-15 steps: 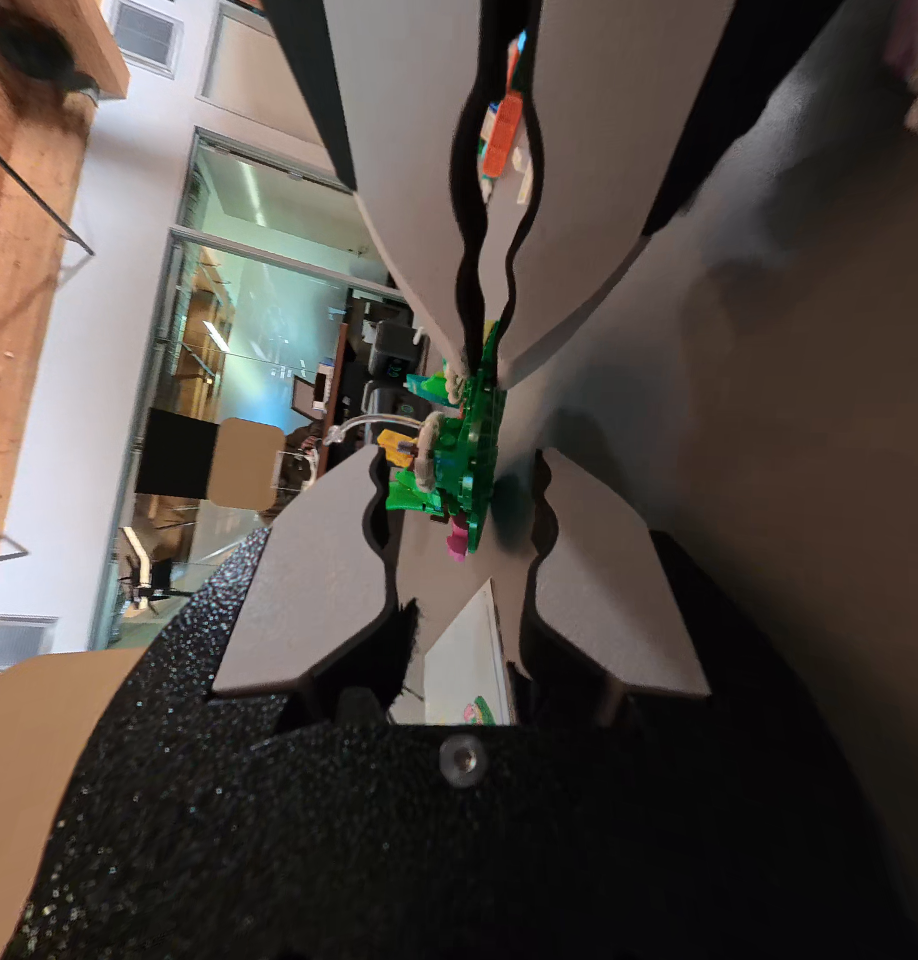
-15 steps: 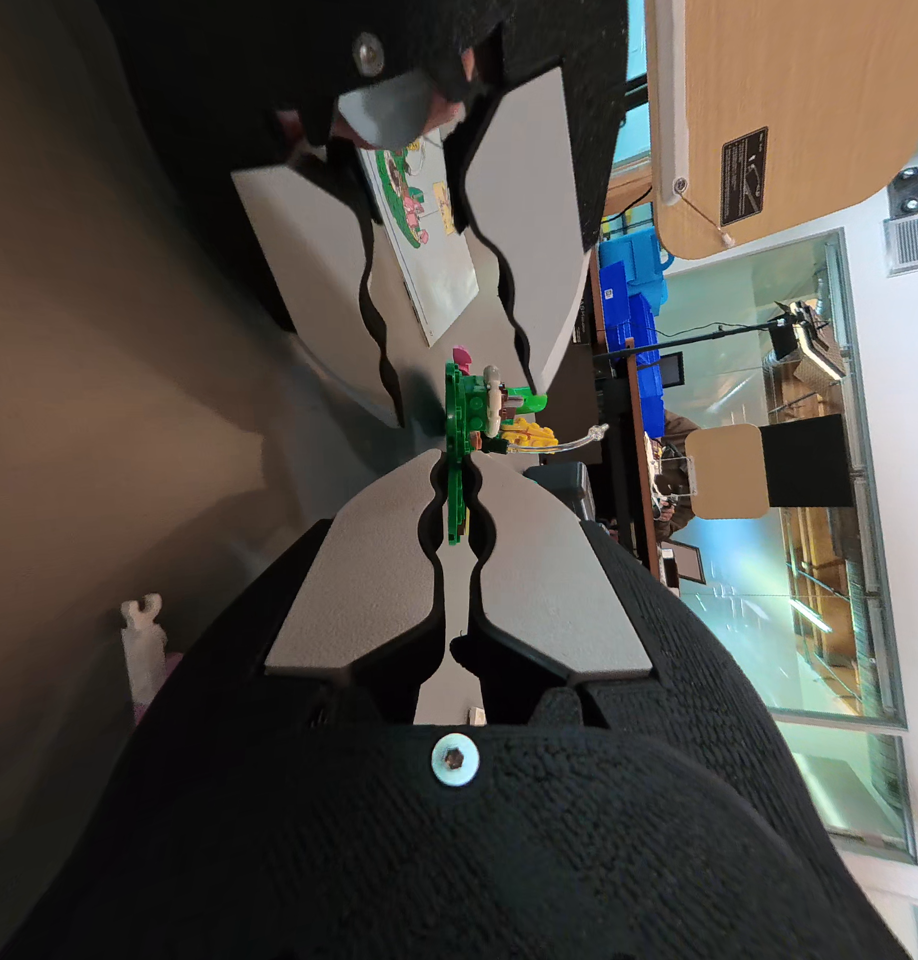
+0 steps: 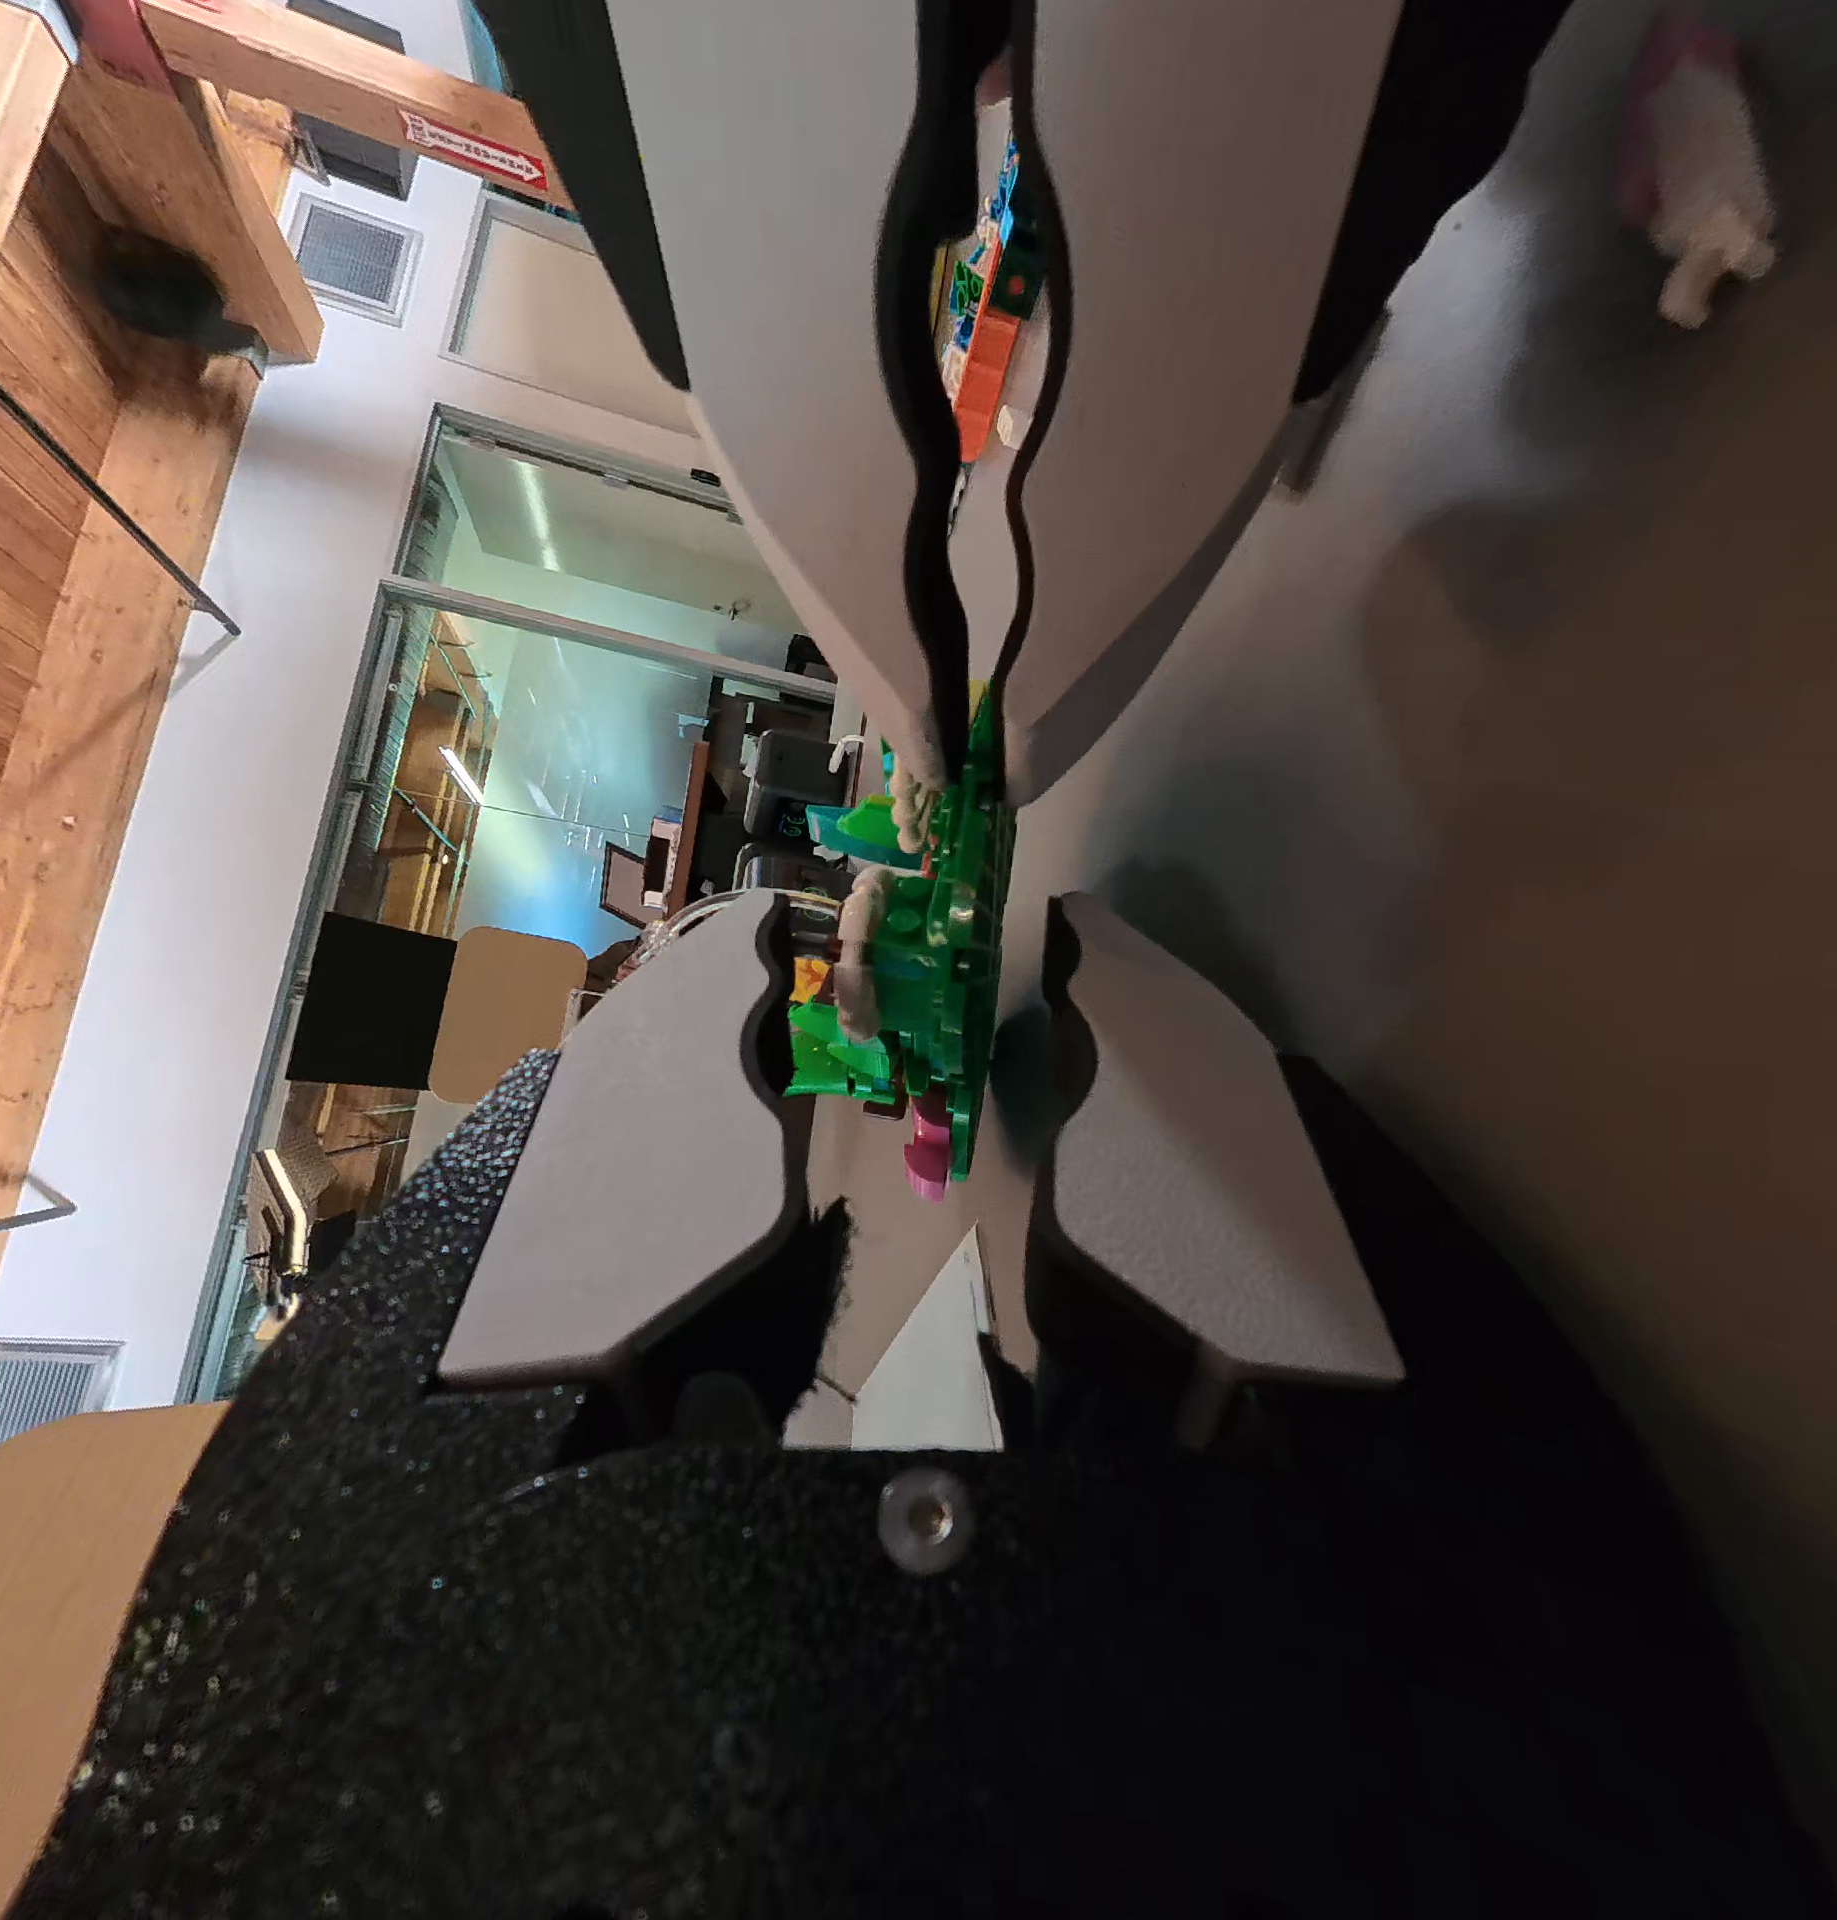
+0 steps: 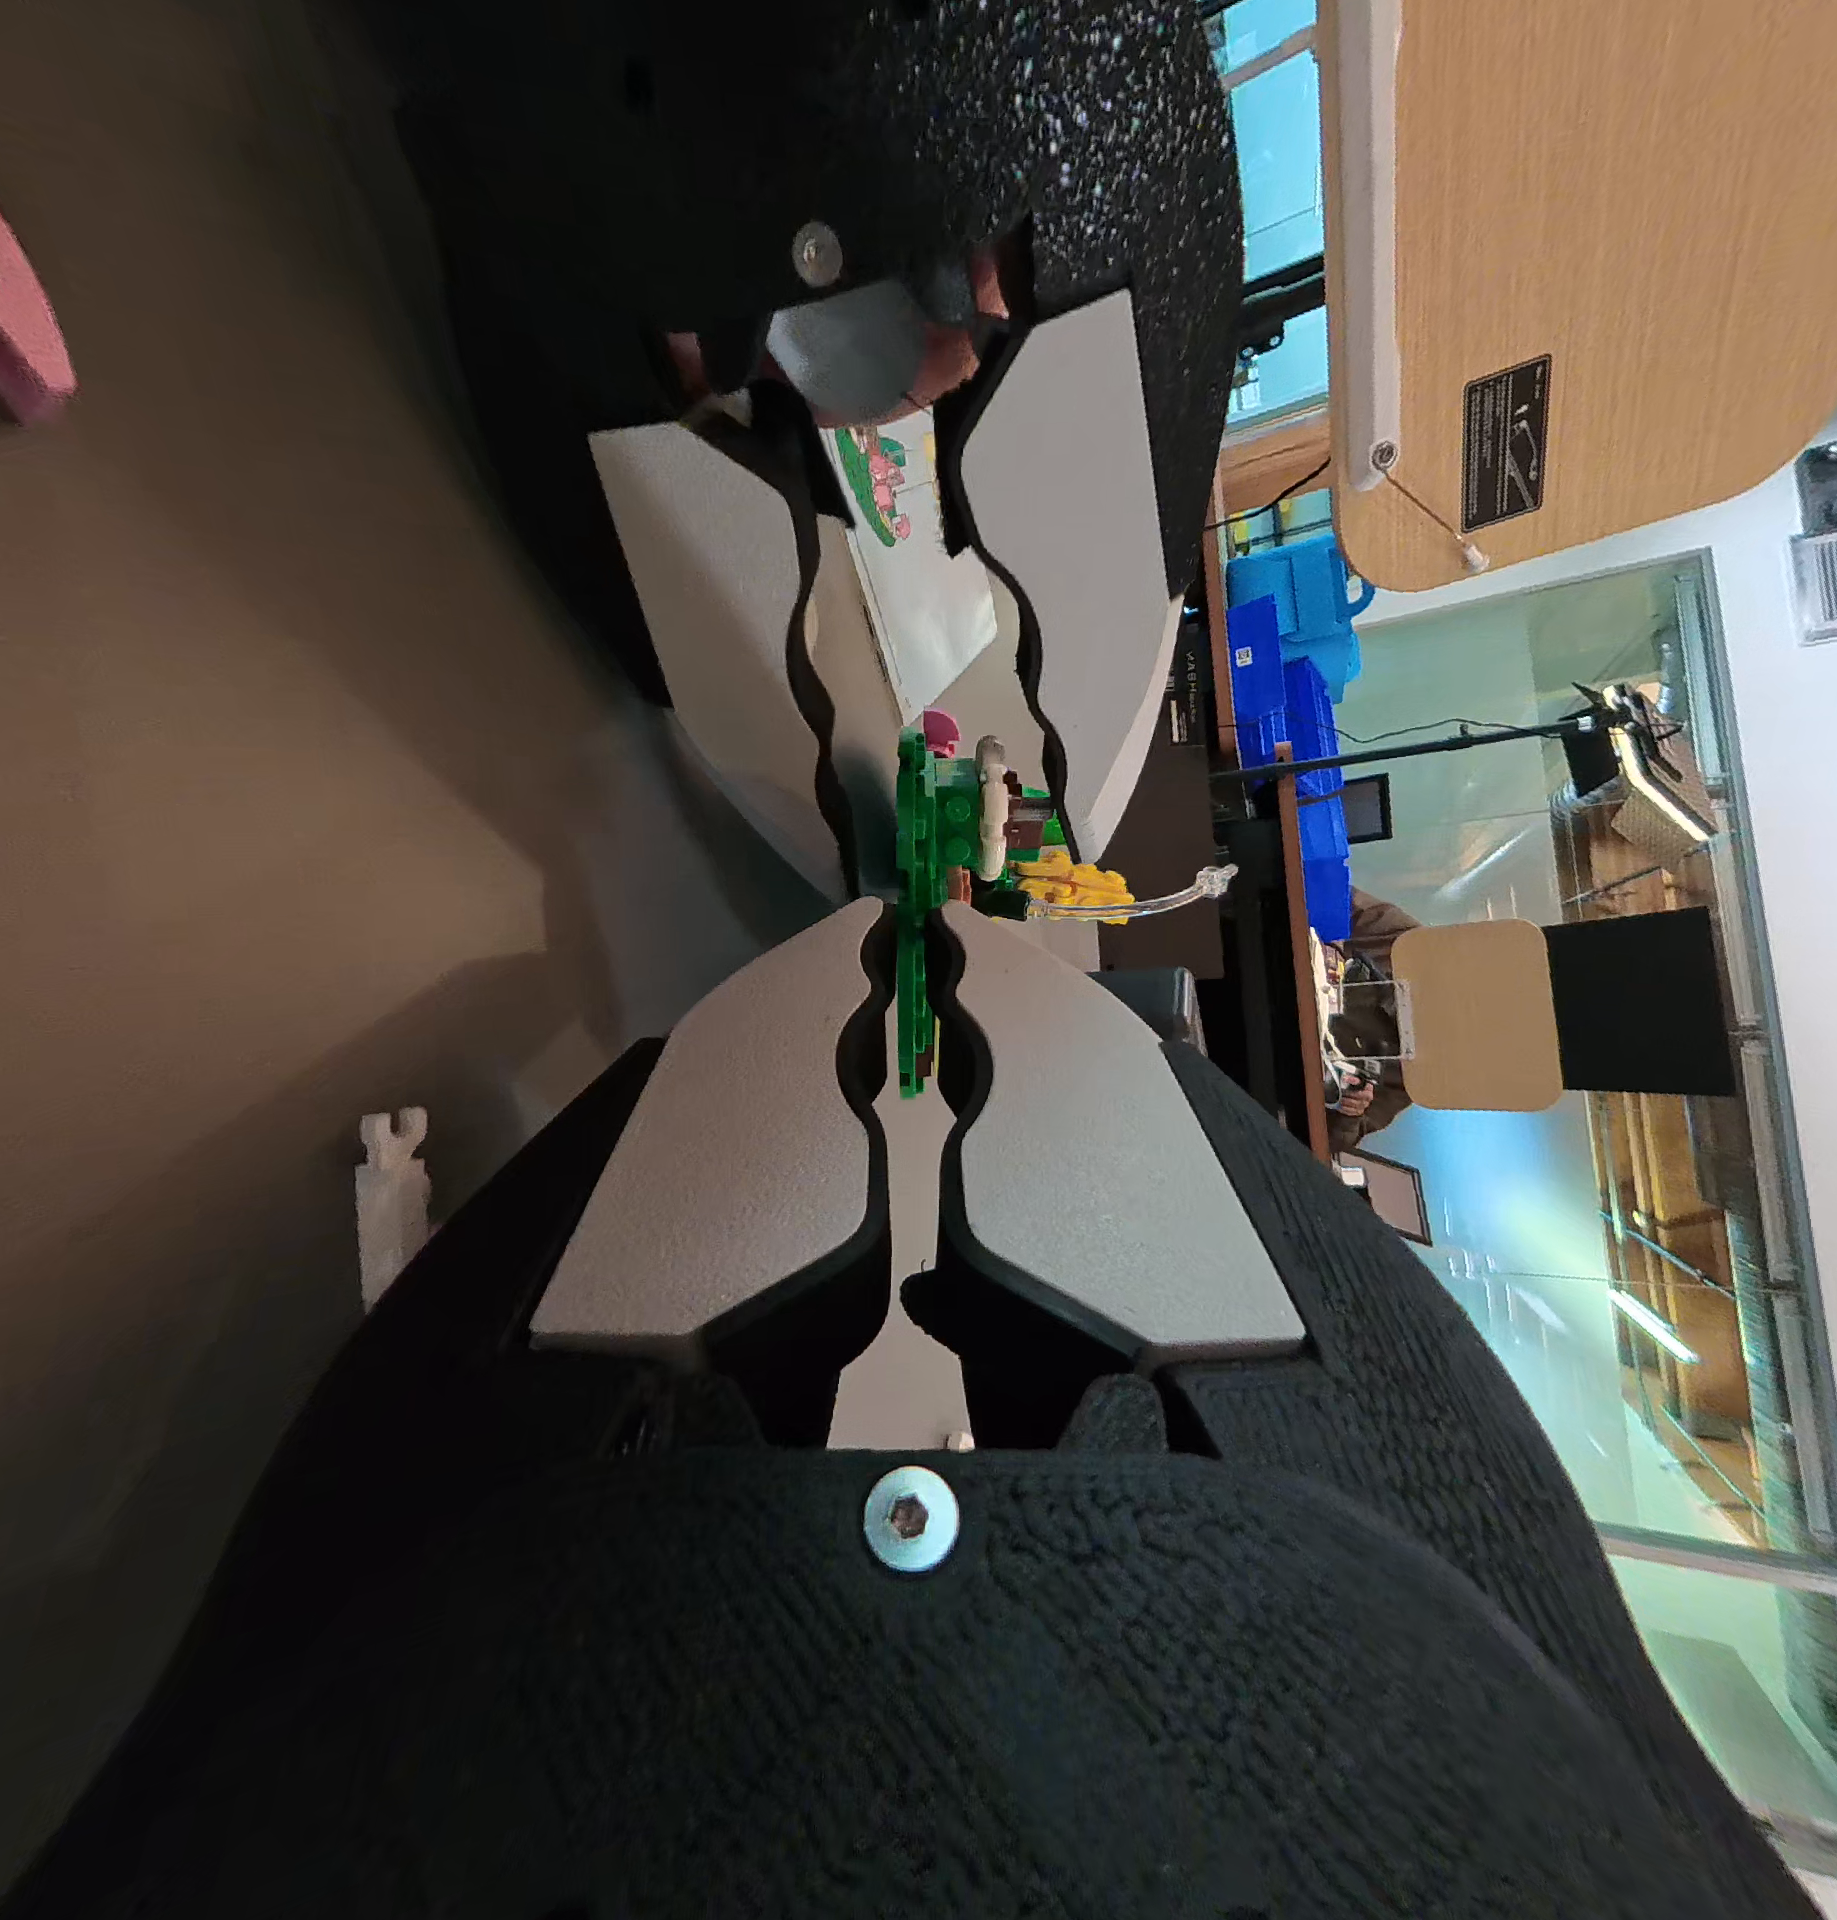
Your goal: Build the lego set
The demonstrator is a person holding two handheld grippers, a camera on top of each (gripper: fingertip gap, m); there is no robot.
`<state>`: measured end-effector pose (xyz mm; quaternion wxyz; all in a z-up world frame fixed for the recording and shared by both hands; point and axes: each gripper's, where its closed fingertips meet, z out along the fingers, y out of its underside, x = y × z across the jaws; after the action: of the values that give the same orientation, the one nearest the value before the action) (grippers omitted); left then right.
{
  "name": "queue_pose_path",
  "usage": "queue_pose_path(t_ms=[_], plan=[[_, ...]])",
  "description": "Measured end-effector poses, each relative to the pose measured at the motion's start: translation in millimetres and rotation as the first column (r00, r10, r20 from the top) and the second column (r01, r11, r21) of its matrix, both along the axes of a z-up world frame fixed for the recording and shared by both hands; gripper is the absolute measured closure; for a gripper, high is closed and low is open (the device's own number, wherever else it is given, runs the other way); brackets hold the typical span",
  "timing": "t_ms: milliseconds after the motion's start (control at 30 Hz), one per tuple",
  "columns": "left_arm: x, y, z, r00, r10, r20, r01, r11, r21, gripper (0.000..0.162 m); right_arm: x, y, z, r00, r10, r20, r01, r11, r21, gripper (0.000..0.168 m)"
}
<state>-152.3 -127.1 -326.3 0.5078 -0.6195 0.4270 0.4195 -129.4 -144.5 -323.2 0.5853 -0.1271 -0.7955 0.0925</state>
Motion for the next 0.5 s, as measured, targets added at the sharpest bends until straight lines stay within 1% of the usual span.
queue_pose_path(t_ms=[133, 200, 267, 400, 500], plan=[[-4.0, 2.0, 0.2, 0.999, 0.035, -0.028, -0.035, 0.999, 0.013, 0.119, 1.5, 1.1, -1.2, 1.000, 0.007, 0.004, -0.007, 1.000, -0.002, 0.165], [-2.8, 1.9, 0.5, 0.999, 0.029, -0.019, -0.029, 0.999, 0.016, 0.120, 2.2, 0.6, -1.2, 1.000, 0.013, 0.008, -0.012, 1.000, -0.009, 0.165], [-1.9, 1.0, 1.8, 1.000, 0.020, -0.008, -0.019, 0.999, 0.025, 0.127, 2.9, 0.2, -3.1, 1.000, 0.017, 0.019, -0.017, 1.000, -0.008, 0.165], [-1.5, 0.4, 0.6, 1.000, 0.020, -0.002, -0.020, 1.000, 0.015, 0.127, 3.5, -0.1, -4.6, 1.000, 0.020, 0.022, -0.019, 1.000, -0.005, 0.164], [-1.3, -0.2, 0.1, 1.000, 0.024, -0.010, -0.024, 1.000, 0.005, 0.128, 4.0, 0.2, -5.3, 1.000, 0.017, 0.027, -0.016, 0.999, -0.029, 0.164]])
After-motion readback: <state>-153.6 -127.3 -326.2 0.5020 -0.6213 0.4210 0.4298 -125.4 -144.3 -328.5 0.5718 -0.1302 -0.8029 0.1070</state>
